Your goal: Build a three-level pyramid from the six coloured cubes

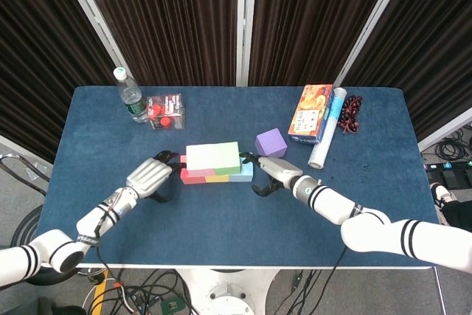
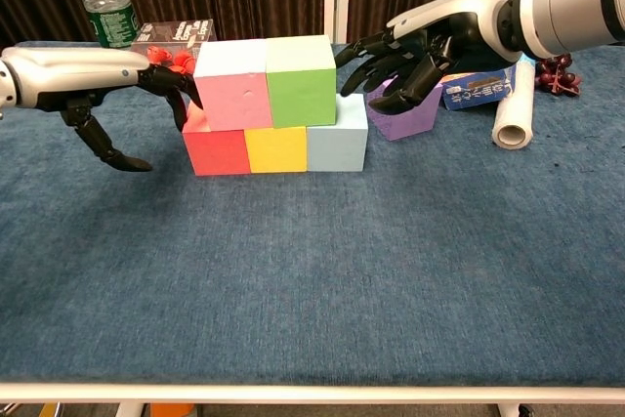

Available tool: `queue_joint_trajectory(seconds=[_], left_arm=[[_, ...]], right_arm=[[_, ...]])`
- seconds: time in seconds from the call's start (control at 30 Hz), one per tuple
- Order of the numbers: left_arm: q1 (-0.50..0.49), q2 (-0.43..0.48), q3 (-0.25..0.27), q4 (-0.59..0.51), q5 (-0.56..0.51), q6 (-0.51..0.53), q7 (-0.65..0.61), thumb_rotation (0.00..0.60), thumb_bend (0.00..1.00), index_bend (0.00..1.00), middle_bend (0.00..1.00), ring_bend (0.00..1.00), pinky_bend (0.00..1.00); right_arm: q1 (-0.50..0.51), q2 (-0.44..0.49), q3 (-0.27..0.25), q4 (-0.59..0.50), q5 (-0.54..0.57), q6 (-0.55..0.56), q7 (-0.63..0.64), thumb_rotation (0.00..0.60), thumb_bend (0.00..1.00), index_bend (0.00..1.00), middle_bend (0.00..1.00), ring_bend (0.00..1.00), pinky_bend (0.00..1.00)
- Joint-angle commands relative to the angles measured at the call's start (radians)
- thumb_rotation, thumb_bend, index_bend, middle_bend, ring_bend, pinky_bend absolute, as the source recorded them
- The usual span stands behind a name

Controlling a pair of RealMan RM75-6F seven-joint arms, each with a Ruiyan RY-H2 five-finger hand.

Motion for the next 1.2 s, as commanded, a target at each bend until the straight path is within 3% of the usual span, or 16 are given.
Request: queue_joint_trajectory(seconds=[0.03, 0.53, 0.83, 1.03, 1.2], left_arm=[[-0.002, 0.000, -0.001, -0.001, -0.003, -0.003, 0.004, 0.600, 0.20, 0.19, 0.19, 0.05, 0.07], [0.005, 0.005, 0.005, -0.004, -0.018, 0.002, 0.011, 0.600, 0.20, 0.19, 0.19, 0.05, 0.07], [0.046, 0.041, 0.017, -0.022, -0.010, 0.052, -0.019, 0.600, 0.20, 0.19, 0.19, 0.05, 0.07], [0.104, 0.082, 0.021, -0.030, -0.012, 0.126, -0.075, 0.600, 0.19, 0.19, 0.19, 0.05, 0.07], [0.164, 0.114, 0.013, -0.030, -0.030, 0.203, -0.121, 0.600, 0.19, 0.19, 0.19, 0.05, 0.07]], right_arm=[[0.000, -0.003, 0.000, 0.002, 0.001, -0.001, 0.001, 0.600, 0.45, 0.00, 0.10, 0.00, 0.00], [-0.027, 0.016, 0.001, -0.010, -0.011, 0.015, 0.007, 0.600, 0.45, 0.00, 0.10, 0.00, 0.00], [-0.099, 0.122, 0.018, -0.091, -0.083, 0.078, 0.003, 0.600, 0.45, 0.00, 0.10, 0.00, 0.00], [-0.111, 0.171, -0.017, -0.094, -0.086, 0.201, -0.130, 0.600, 0.34, 0.00, 0.10, 0.00, 0.00], [-0.049, 0.099, -0.082, 0.017, 0.003, 0.333, -0.410, 0.600, 0.24, 0.00, 0.10, 0.00, 0.00]])
